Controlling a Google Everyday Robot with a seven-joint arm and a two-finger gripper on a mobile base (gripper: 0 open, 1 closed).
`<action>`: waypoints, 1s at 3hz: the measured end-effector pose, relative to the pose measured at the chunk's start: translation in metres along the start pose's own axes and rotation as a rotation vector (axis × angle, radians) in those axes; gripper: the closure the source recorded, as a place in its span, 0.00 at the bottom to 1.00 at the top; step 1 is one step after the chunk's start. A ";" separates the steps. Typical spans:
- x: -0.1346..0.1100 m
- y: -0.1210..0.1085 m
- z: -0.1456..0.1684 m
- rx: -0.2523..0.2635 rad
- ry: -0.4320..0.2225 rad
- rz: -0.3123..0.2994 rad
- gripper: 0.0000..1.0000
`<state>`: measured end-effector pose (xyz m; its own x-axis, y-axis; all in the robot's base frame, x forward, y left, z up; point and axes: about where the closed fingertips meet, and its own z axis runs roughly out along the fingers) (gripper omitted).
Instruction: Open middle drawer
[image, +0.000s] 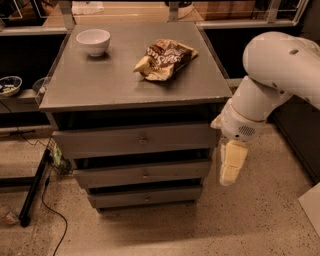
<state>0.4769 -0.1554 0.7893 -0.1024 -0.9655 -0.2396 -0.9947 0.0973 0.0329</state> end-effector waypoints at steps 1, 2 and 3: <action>-0.001 -0.001 0.000 -0.003 -0.001 -0.002 0.00; 0.003 0.007 0.028 -0.047 -0.006 -0.005 0.00; 0.009 0.012 0.063 -0.104 -0.004 -0.010 0.00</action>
Offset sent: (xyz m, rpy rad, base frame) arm -0.0175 0.0090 -0.0695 0.0265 0.1077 0.0332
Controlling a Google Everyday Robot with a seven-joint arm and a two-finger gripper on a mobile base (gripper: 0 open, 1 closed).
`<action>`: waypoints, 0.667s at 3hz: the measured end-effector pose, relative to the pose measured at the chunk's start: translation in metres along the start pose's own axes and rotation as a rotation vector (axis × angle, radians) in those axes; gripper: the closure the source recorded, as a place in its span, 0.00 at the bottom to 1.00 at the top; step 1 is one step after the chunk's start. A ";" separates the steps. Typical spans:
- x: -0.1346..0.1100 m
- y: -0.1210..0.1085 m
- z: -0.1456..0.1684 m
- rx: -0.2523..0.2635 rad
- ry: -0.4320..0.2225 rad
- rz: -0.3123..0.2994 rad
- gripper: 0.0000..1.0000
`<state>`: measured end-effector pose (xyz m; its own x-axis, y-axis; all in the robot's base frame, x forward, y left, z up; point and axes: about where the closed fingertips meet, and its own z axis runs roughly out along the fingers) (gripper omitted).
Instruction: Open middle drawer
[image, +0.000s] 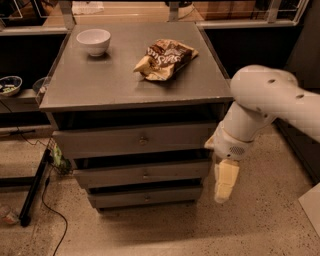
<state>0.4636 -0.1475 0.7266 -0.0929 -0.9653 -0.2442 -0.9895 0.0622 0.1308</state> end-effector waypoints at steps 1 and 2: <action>0.008 0.004 0.035 -0.069 -0.002 0.002 0.00; 0.010 0.008 0.052 -0.112 0.000 -0.006 0.00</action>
Offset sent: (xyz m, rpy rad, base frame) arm -0.0209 0.0063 -0.0693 0.0144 0.1493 0.0540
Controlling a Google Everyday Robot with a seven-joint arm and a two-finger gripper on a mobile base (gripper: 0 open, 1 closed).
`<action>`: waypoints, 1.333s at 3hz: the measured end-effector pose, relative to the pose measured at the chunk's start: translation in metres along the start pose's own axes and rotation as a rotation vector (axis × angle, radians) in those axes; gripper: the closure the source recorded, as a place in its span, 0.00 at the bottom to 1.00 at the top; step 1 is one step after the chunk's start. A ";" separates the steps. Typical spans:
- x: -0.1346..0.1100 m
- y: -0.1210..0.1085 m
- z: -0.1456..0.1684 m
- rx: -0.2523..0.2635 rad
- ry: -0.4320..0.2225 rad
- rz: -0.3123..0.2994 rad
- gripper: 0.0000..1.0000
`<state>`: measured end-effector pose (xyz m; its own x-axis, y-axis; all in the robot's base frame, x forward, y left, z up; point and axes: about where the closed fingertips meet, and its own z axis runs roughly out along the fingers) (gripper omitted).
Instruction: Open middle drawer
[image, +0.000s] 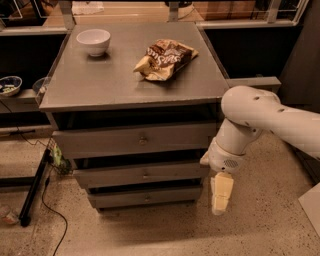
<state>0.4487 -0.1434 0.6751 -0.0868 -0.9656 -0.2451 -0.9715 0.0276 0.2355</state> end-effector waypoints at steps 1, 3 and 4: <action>0.003 0.004 0.017 -0.039 -0.006 0.013 0.00; 0.008 -0.004 0.034 0.026 -0.023 0.096 0.00; 0.018 -0.034 0.043 0.048 -0.039 0.160 0.00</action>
Offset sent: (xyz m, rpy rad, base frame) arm -0.0142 0.0030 -0.0265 0.0093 0.0048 -0.0678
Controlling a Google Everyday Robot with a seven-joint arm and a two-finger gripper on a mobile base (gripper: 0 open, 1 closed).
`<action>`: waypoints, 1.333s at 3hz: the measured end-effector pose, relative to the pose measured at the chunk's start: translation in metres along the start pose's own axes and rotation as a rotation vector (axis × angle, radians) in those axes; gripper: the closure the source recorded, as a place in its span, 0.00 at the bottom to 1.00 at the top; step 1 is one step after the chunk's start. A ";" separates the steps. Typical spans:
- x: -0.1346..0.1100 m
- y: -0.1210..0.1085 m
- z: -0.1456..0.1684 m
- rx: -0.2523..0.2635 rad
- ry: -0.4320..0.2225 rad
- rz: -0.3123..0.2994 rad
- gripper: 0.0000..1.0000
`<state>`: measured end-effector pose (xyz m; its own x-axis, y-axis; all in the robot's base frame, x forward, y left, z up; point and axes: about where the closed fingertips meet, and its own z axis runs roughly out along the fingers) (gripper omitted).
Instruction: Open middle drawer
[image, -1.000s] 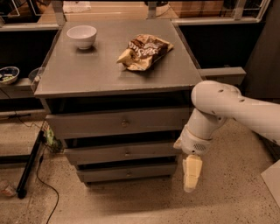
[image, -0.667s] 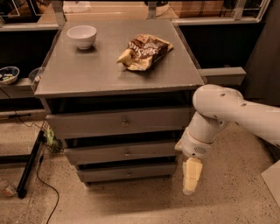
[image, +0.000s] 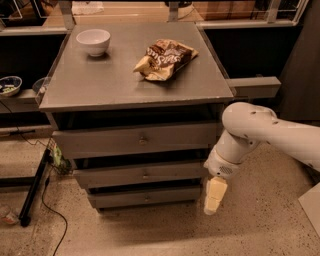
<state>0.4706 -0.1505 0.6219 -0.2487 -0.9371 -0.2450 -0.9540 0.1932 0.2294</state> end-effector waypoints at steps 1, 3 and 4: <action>0.000 0.000 0.000 0.000 0.000 0.000 0.00; 0.000 -0.015 0.013 0.028 -0.066 -0.002 0.00; -0.018 -0.038 0.029 0.016 -0.130 -0.034 0.00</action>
Offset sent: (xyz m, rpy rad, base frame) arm 0.0086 -0.0050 -0.0138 0.0668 -0.0512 -0.0371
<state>0.5066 -0.1329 0.5901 -0.2353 -0.8975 -0.3729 -0.9644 0.1680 0.2041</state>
